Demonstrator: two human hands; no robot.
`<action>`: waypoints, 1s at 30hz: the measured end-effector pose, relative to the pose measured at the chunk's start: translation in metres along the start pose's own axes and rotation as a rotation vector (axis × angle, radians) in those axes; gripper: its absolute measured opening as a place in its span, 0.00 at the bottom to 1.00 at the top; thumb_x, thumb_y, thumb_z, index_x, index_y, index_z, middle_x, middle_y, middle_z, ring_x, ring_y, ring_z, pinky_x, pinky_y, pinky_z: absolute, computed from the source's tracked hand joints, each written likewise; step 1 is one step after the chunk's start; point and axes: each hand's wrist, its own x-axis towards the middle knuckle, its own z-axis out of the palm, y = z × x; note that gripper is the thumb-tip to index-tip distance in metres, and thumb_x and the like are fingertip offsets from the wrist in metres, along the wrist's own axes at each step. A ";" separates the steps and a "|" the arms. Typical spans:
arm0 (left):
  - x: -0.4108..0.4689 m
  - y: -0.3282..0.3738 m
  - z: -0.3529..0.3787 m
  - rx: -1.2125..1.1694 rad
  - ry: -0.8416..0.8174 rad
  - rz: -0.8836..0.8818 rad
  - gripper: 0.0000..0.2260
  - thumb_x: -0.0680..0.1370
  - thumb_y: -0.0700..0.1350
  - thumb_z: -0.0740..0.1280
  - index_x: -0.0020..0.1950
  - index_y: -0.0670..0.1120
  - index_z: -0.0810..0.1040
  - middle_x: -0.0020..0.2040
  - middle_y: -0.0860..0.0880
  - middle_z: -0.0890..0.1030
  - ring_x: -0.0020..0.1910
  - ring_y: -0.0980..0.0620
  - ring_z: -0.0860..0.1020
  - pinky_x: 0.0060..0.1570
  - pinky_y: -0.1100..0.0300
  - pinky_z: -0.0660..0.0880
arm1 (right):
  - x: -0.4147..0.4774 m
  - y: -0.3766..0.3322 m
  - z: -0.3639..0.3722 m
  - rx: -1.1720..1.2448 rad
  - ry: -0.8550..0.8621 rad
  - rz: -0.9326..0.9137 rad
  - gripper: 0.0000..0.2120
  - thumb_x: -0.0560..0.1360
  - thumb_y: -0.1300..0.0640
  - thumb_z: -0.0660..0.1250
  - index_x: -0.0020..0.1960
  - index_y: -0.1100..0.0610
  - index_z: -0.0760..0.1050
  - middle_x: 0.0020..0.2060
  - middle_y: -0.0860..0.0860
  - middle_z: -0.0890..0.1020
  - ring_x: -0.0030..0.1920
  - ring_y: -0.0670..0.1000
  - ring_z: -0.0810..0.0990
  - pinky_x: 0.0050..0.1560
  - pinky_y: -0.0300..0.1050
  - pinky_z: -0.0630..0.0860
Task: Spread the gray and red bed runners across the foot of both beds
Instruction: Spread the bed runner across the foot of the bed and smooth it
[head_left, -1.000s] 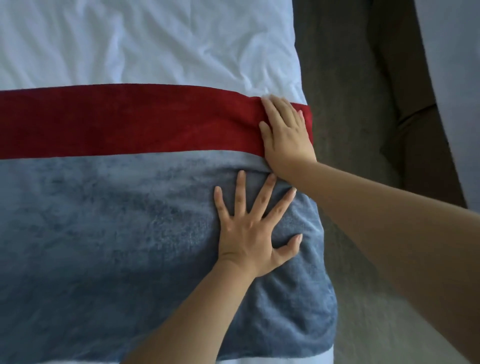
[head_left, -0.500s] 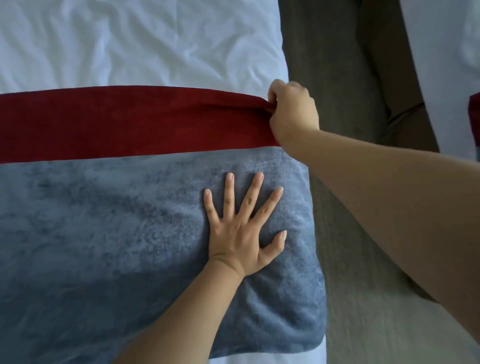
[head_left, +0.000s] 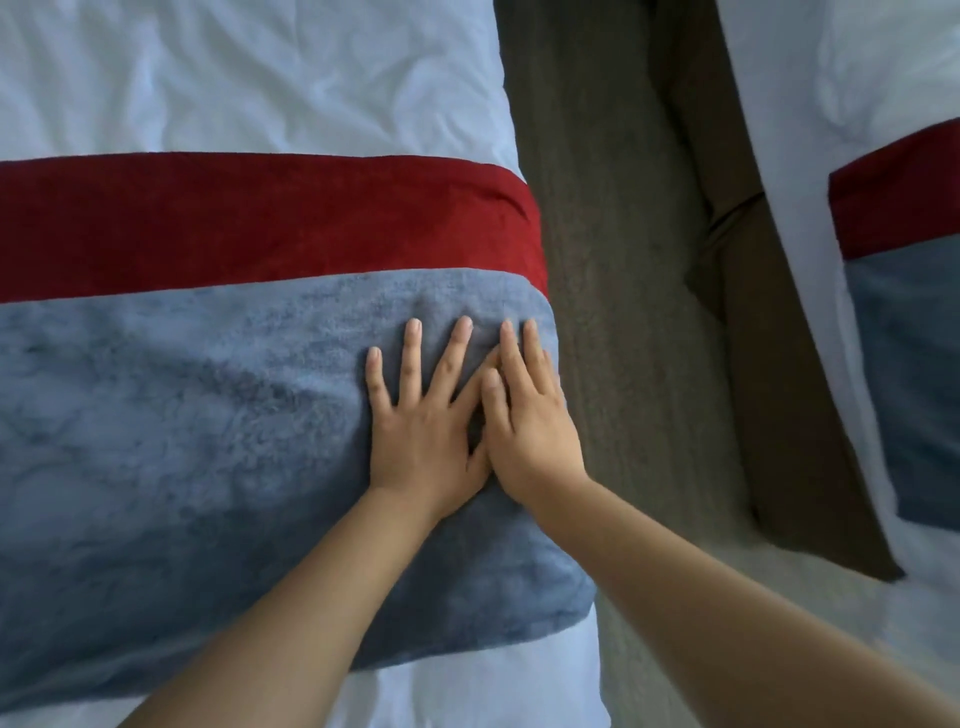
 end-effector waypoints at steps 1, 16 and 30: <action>-0.010 -0.003 -0.001 -0.023 0.016 0.016 0.31 0.80 0.62 0.54 0.83 0.59 0.56 0.85 0.52 0.51 0.83 0.39 0.47 0.76 0.30 0.48 | -0.009 0.004 0.000 -0.003 -0.009 -0.023 0.27 0.84 0.42 0.49 0.81 0.41 0.47 0.82 0.44 0.43 0.80 0.45 0.39 0.80 0.53 0.49; -0.080 -0.069 -0.024 -0.119 0.120 -0.019 0.33 0.77 0.68 0.60 0.79 0.56 0.67 0.82 0.51 0.62 0.82 0.46 0.58 0.76 0.32 0.54 | -0.035 -0.010 0.014 -0.498 0.021 -0.165 0.29 0.84 0.43 0.45 0.82 0.51 0.47 0.82 0.56 0.47 0.81 0.59 0.44 0.79 0.62 0.48; -0.155 -0.214 -0.022 -0.010 0.062 -0.378 0.34 0.77 0.67 0.55 0.82 0.60 0.58 0.84 0.50 0.57 0.82 0.41 0.55 0.74 0.25 0.46 | -0.082 -0.140 0.166 -0.589 -0.174 -0.763 0.34 0.79 0.42 0.58 0.80 0.59 0.59 0.80 0.55 0.58 0.81 0.58 0.53 0.78 0.63 0.47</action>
